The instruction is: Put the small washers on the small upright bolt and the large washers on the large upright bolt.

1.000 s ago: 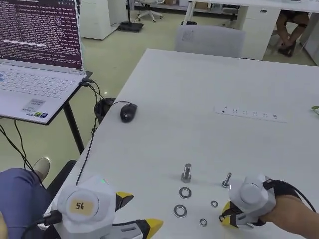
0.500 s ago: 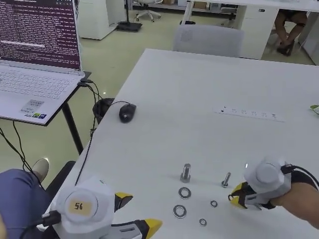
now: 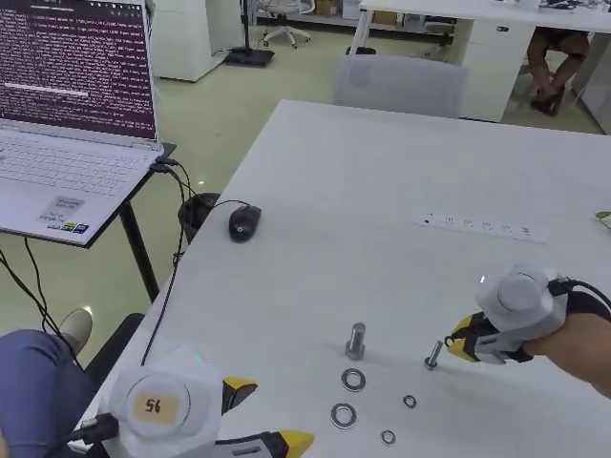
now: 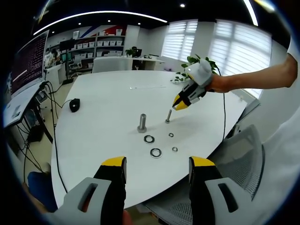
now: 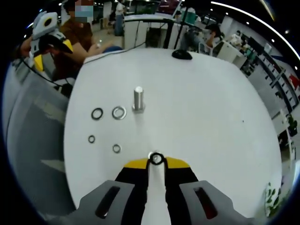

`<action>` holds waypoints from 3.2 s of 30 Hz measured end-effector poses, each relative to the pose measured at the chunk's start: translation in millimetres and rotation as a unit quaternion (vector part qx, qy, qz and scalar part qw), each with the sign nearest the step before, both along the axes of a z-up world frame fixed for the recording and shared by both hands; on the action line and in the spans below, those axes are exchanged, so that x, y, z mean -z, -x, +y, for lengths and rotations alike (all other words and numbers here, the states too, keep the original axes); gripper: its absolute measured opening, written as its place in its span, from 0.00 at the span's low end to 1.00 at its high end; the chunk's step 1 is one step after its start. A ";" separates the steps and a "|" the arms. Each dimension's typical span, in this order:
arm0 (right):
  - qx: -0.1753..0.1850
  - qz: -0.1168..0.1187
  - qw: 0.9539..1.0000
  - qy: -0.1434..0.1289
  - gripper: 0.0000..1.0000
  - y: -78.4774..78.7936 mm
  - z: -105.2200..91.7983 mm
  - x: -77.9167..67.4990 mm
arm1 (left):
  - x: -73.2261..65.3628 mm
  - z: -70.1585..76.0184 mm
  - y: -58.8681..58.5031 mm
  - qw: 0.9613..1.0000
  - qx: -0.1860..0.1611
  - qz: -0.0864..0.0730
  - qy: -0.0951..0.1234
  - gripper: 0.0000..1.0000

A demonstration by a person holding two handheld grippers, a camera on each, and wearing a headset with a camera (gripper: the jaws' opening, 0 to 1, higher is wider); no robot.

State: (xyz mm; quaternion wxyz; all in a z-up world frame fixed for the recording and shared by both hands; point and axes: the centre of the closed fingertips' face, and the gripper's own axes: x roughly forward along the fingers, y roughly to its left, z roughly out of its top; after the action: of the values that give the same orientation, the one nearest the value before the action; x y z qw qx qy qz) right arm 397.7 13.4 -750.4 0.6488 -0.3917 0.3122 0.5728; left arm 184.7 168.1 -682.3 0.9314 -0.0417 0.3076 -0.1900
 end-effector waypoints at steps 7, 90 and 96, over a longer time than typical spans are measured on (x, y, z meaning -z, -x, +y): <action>-0.008 0.004 1.000 0.014 0.13 0.1 3.6 7.5 | 0.5 3.9 0.5 1.000 -0.003 0.002 -0.002 0.53; -0.032 0.094 0.994 0.036 0.18 65.7 9.1 72.4 | 5.0 4.6 10.0 1.000 -0.011 0.008 -0.002 0.53; -0.057 0.082 0.994 0.042 0.18 70.1 18.2 72.9 | 3.9 3.9 10.3 1.000 -0.010 0.007 -0.002 0.53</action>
State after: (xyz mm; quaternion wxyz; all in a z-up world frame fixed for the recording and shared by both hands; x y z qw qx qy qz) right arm 327.6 31.6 -823.4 0.5707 -0.3869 0.3654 0.6254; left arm 174.4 172.0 -686.2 0.9313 -0.0443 0.3136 -0.1801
